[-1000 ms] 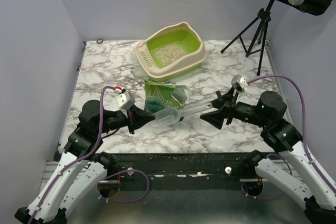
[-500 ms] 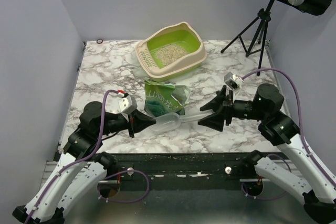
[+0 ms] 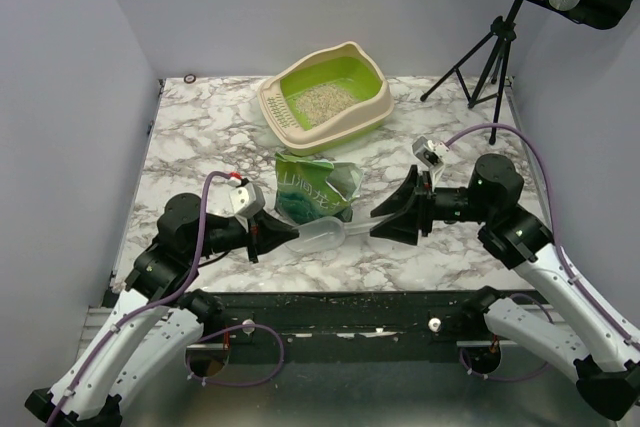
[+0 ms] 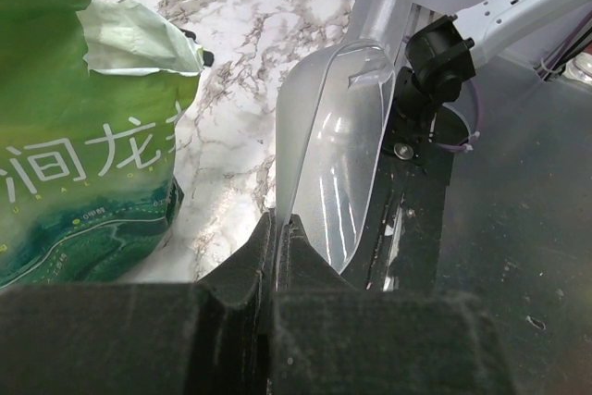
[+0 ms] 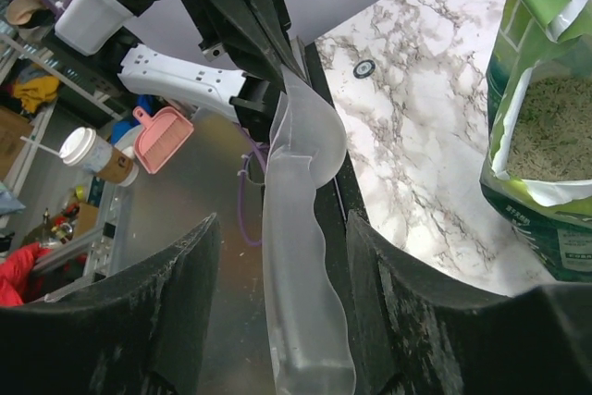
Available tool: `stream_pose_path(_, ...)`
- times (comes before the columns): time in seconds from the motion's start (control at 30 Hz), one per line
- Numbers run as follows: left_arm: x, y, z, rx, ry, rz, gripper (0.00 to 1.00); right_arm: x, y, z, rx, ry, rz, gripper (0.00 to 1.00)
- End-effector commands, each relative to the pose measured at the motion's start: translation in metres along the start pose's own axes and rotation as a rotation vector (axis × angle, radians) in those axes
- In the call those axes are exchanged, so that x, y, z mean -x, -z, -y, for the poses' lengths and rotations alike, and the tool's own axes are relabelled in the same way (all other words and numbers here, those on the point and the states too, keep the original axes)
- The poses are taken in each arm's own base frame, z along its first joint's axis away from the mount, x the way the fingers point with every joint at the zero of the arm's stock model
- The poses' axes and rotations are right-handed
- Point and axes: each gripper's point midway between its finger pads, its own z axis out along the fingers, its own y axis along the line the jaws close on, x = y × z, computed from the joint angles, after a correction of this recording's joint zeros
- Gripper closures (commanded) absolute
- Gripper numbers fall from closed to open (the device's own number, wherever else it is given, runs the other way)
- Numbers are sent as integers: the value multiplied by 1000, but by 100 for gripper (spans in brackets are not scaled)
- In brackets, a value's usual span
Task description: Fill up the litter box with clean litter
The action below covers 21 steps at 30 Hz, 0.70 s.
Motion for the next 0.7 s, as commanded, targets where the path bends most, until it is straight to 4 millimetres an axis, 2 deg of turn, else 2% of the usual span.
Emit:
stream_pose_path(0.0,5,-2,0,-9,-22,20,100,-1,-1,-5,48,-7,-11,38)
stream_pose_path(0.3,5,-3,-1,-3,-23,21,100,-10,-4,3,33,-25,-38,42)
stream_pose_path(0.43,5,-3,-2,-2,-22,20,100,-9,-4,3,34,-24,-39,50)
stream_pose_path(0.53,5,-3,-3,3,-20,19,100,-10,-4,3,37,-30,-42,59)
stream_pose_path(0.67,6,-3,-3,7,-22,21,100,-11,-4,3,38,-35,-49,60)
